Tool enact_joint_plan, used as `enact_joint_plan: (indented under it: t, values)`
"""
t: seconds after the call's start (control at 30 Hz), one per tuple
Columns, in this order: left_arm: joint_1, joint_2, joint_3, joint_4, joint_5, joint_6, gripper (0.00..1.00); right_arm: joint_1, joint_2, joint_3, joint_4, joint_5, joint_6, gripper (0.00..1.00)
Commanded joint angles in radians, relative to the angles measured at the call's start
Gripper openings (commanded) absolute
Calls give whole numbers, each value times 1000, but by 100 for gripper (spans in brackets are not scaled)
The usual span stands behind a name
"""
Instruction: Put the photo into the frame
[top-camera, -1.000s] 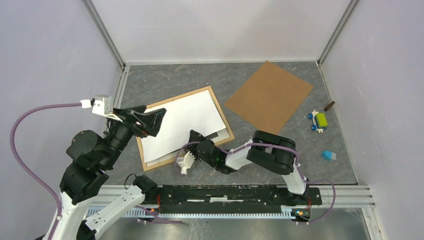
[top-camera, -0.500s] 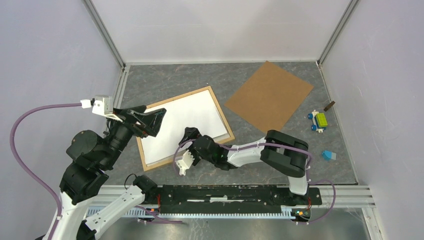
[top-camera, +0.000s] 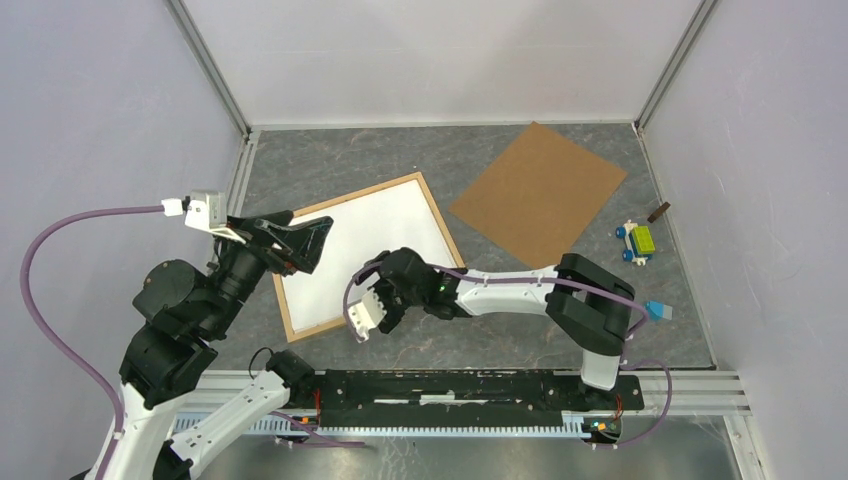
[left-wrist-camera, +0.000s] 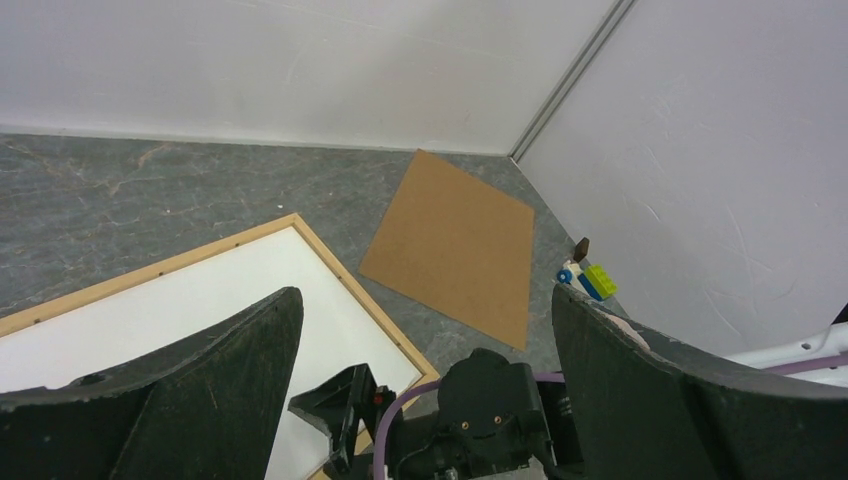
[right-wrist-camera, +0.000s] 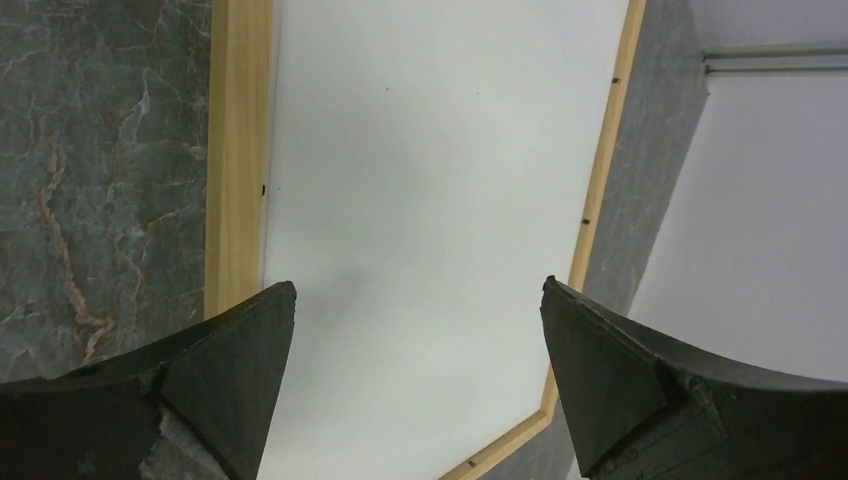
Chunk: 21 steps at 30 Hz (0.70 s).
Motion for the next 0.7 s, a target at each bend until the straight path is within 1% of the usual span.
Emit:
enact_joint_plan:
  t: [0.0, 0.03, 0.1, 0.17, 0.23, 0.27, 0.3, 0.37, 0.43, 0.5, 0.57, 0.67]
  values:
    - [4, 17, 25, 31, 26, -10, 100, -35, -99, 26, -78, -137, 172, 98]
    - [5, 19, 24, 31, 25, -10, 100, -42, -122, 6, -52, -141, 248, 98]
    - [4, 22, 26, 33, 24, -9, 100, -55, -178, -67, 51, -82, 449, 98]
    - [4, 25, 28, 34, 22, -5, 100, -70, -229, -149, 150, 38, 645, 98]
    - [4, 35, 28, 35, 22, -2, 100, -103, -279, -198, 183, 192, 862, 98]
    - [4, 42, 28, 33, 21, -3, 100, -139, -304, -223, 177, 220, 958, 98]
    - [4, 47, 25, 36, 21, -6, 100, -174, -335, -245, 165, 216, 1059, 98]
    - [5, 59, 11, 49, 20, -17, 100, -274, -395, -295, 146, 172, 1195, 98]
    - [5, 70, -13, 71, 22, -35, 100, -371, -447, -358, 158, 172, 1263, 98]
    - [4, 97, -55, 112, 27, -58, 100, -488, -465, -378, 156, 192, 1316, 98]
    - [4, 163, -94, 160, 59, -91, 100, -609, -439, -346, 125, 167, 1382, 98]
    - [4, 329, -125, 257, 143, -148, 100, -790, -352, -271, 103, 106, 1493, 98]
